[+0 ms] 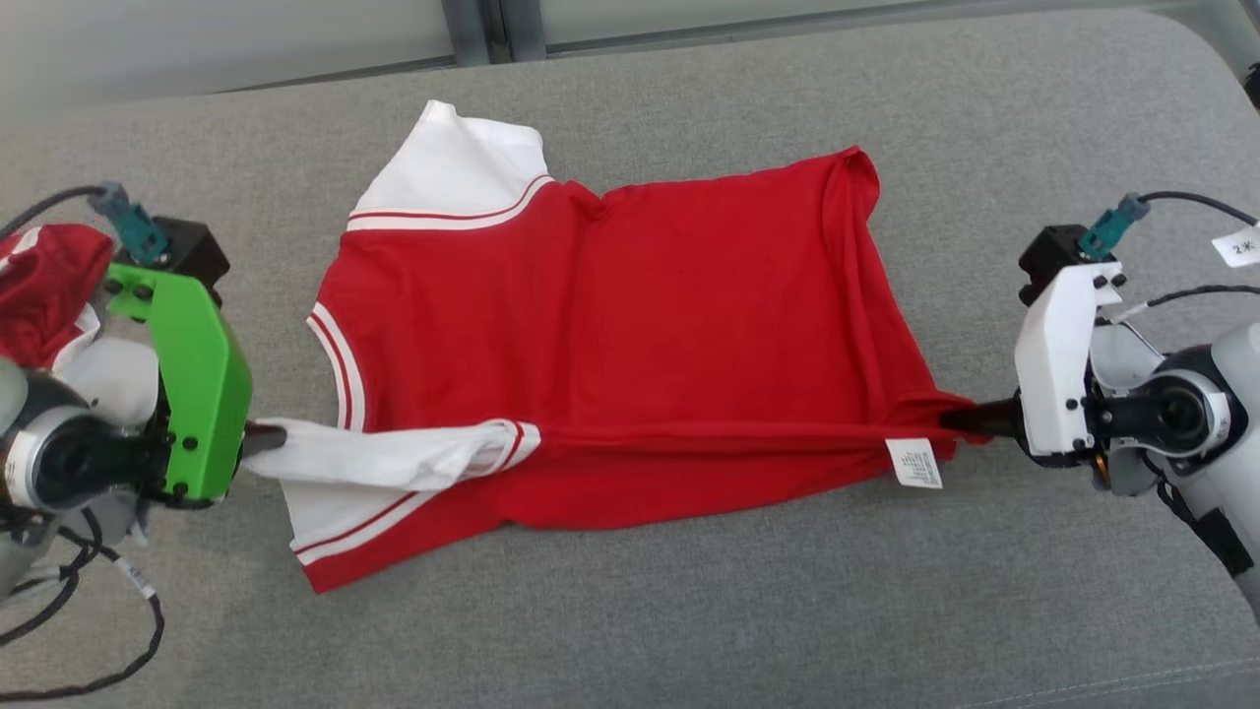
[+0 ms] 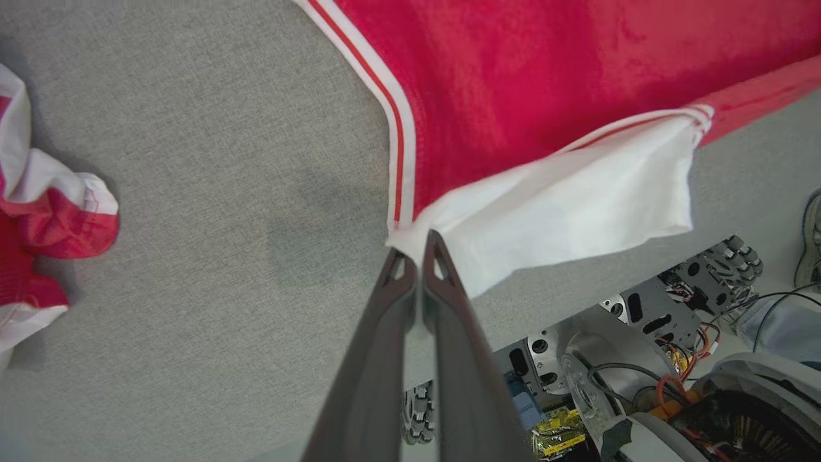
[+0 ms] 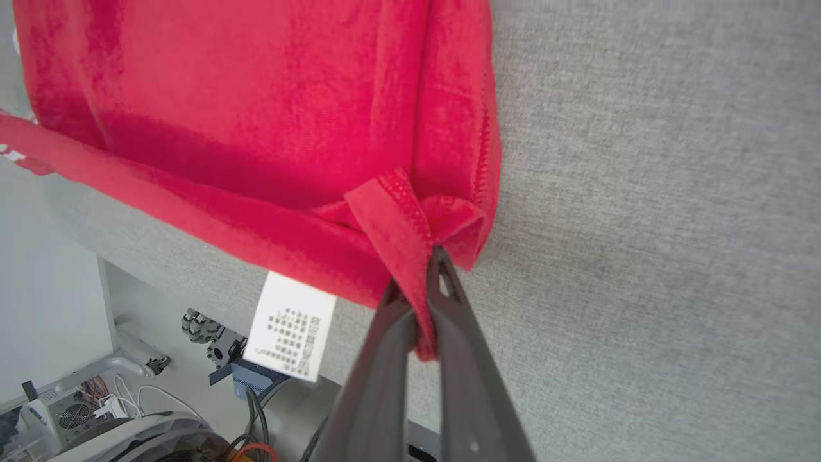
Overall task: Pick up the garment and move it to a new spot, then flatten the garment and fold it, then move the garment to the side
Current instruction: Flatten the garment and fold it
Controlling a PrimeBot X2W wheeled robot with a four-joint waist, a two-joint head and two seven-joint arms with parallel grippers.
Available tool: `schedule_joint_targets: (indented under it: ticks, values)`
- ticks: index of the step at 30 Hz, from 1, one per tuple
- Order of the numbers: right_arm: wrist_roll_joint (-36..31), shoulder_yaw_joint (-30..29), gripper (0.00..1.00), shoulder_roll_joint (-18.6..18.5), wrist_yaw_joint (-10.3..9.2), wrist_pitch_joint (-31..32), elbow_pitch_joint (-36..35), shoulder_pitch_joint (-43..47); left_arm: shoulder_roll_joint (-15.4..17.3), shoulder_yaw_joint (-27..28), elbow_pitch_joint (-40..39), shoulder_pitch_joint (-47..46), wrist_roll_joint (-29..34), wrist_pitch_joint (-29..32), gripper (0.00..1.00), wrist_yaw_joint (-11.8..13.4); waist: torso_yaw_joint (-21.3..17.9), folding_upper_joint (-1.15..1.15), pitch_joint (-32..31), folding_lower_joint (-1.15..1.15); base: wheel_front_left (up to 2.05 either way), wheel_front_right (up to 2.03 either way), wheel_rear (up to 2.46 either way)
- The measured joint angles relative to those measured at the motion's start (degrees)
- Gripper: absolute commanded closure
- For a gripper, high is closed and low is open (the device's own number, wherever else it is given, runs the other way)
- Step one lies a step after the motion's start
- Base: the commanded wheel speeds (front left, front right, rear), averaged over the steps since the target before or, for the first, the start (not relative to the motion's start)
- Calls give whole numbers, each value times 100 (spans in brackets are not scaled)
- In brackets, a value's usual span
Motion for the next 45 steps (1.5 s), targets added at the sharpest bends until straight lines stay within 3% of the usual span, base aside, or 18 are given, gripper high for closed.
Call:
schedule_joint_targets:
  ticks: [5, 7, 8, 9, 10, 14, 18, 25, 31, 34, 40, 45]
  values:
    - [-345, -238, 100, 350, -1, 247, 293, -349, -479, -62, 734, -324, 92, 23, 100, -165, -25, 0, 202, 0, 0, 0, 0]
    - [-479, -304, 76, 499, -1, 299, 397, -456, -642, -68, 1016, -397, 93, -7, 100, -227, -40, 0, 255, 0, 0, 0, 0]
    - [-537, -337, 53, 554, -1, 298, 427, -497, -702, -69, 1124, -418, 93, -14, 78, -256, -48, 0, 265, 0, 0, 0, 0]
    - [-587, -382, 20, 625, -1, 297, 461, -540, -772, -68, 1245, -432, 98, -85, 33, -301, -58, 0, 269, 0, 0, 0, 0]
    - [-626, -423, 0, 684, -1, 285, 481, -575, -845, -51, 1363, -443, 119, -193, 0, -349, -64, 0, 263, 0, 0, 0, 0]
    - [-716, -666, 0, 824, -1, -27, 469, -604, -1024, 15, 1688, -458, 254, -648, 0, -550, -69, 0, 168, 0, 0, 0, 0]
    - [-745, -971, 0, 890, -1, -803, 216, -490, -1070, 115, 1805, -395, 349, -1251, 0, -806, -63, 0, -12, 0, 0, 0, 0]
    - [-1036, -1193, 0, 951, -2, -3019, -630, 335, -956, 494, 1457, 297, 704, -3093, 0, -899, -38, 0, -420, 0, 0, 0, 0]
    - [-1715, -1287, 0, 1029, -2, -5109, -1020, 1099, -800, 833, 813, 1159, 1338, -4996, 0, -274, -4, 0, -754, 0, 0, 0, 0]
    - [-2191, -1485, 0, 1120, -3, -5926, -1022, 1444, -717, 983, 521, 1679, 1645, -5867, 0, 233, 18, 0, -894, 0, 0, 0, 0]
    - [-2714, -1600, 0, 1369, -1, -6827, -1111, 2045, -758, 1241, -13, 2519, 1913, -7109, 0, 899, 94, 0, -1033, 0, 0, 0, 0]
    - [-2866, -1733, 0, 1555, -2, -7156, -978, 2621, -1027, 1601, -444, 3237, 2246, -7425, 0, 1440, 130, 0, -1095, 0, 0, 0, 0]
